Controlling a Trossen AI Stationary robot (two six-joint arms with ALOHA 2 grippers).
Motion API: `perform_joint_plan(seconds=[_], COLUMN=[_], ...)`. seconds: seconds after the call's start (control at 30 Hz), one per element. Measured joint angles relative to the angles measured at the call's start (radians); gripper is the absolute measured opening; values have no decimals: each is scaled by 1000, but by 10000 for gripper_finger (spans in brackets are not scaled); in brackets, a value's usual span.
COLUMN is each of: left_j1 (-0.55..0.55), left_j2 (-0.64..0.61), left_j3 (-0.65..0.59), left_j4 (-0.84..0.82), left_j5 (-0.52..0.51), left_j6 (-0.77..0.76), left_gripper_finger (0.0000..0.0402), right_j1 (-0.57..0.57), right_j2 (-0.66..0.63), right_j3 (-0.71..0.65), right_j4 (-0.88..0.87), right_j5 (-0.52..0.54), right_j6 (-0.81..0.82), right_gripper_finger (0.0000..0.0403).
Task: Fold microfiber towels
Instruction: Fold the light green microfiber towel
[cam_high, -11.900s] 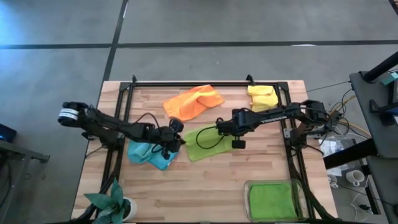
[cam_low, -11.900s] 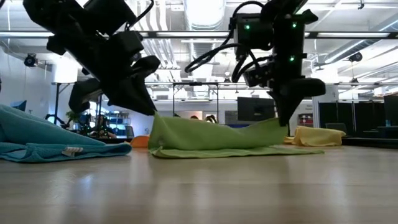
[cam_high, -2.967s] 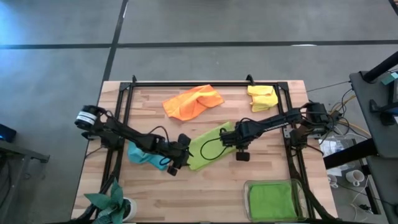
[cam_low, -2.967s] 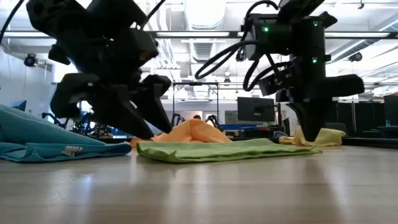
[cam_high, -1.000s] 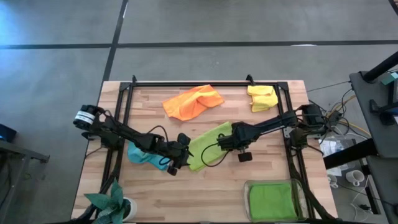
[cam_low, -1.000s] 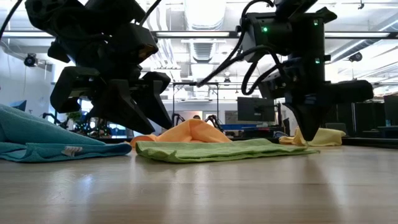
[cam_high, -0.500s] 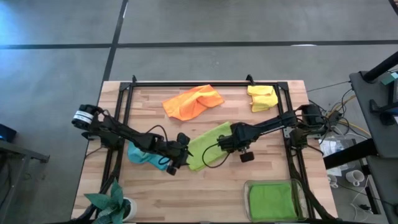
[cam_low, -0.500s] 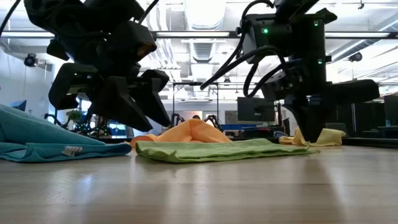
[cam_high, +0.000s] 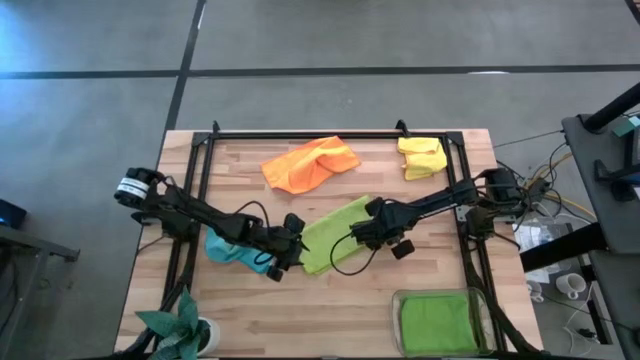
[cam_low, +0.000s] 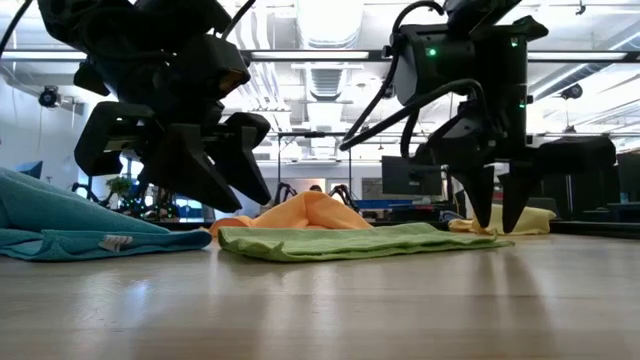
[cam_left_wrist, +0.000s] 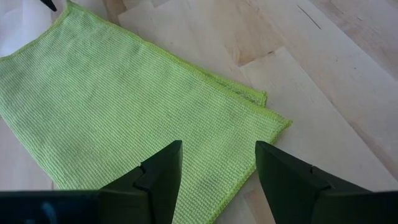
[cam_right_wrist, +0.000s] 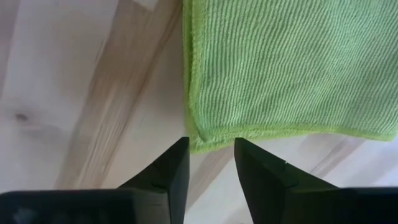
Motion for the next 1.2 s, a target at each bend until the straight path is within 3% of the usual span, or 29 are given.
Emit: perform_joint_plan(seconds=[0.87,1.1,1.2], left_j1=[0,0,0], left_j2=[0,-21,-51], left_j3=[0,0,0], left_j4=[1,-2,-16], left_j5=[0,0,0], left_j6=[0,0,-8], left_gripper_finger=[187,187,187], right_j1=[-2,-2,-2], right_j2=[1,2,1], right_j3=[-43,-37,3], right_j4=[84,91,48], right_j5=[-8,38,62], right_j6=[-95,-7,22], right_gripper_finger=[98,20,11])
